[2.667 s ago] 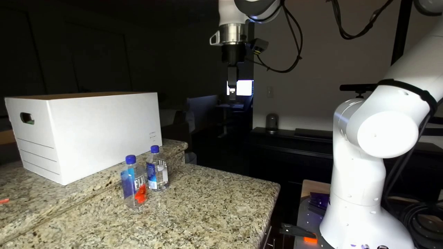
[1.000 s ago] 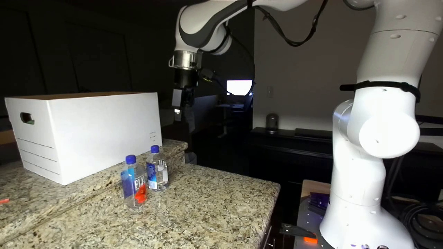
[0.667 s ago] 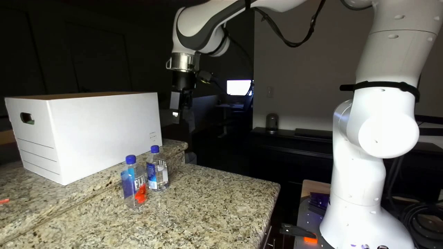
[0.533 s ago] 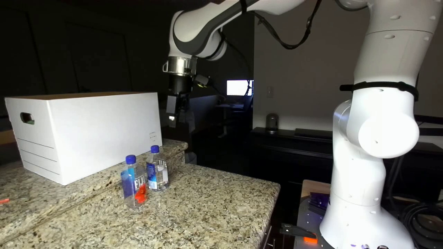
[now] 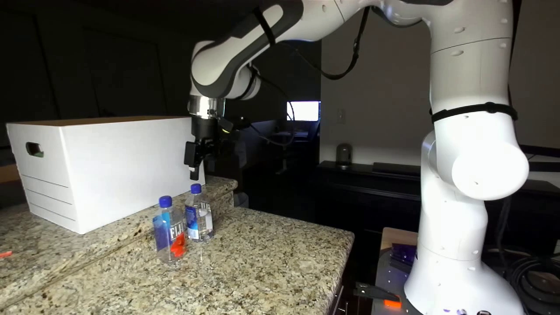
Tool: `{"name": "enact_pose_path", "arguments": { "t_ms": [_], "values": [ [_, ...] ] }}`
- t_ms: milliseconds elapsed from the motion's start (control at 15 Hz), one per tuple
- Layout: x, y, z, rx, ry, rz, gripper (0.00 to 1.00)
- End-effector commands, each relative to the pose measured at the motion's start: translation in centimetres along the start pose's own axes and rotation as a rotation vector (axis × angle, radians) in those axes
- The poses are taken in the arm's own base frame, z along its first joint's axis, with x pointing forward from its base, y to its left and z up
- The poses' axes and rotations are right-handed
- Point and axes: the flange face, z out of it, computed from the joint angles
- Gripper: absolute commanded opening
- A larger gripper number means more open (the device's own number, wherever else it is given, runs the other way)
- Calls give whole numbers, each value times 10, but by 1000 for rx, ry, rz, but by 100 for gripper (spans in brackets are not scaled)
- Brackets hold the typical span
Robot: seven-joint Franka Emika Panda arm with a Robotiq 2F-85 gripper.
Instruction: Place two empty water bottles inside the white storage box
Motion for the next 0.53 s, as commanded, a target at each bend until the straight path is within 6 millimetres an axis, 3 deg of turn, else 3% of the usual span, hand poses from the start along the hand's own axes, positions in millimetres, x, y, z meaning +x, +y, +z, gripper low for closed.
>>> {"name": "enact_pose_path", "arguments": {
  "t_ms": [0,467],
  "values": [
    [25,16,17,5,-13,117,100],
    [48,34,45,30,-74,215,100]
  ]
}}
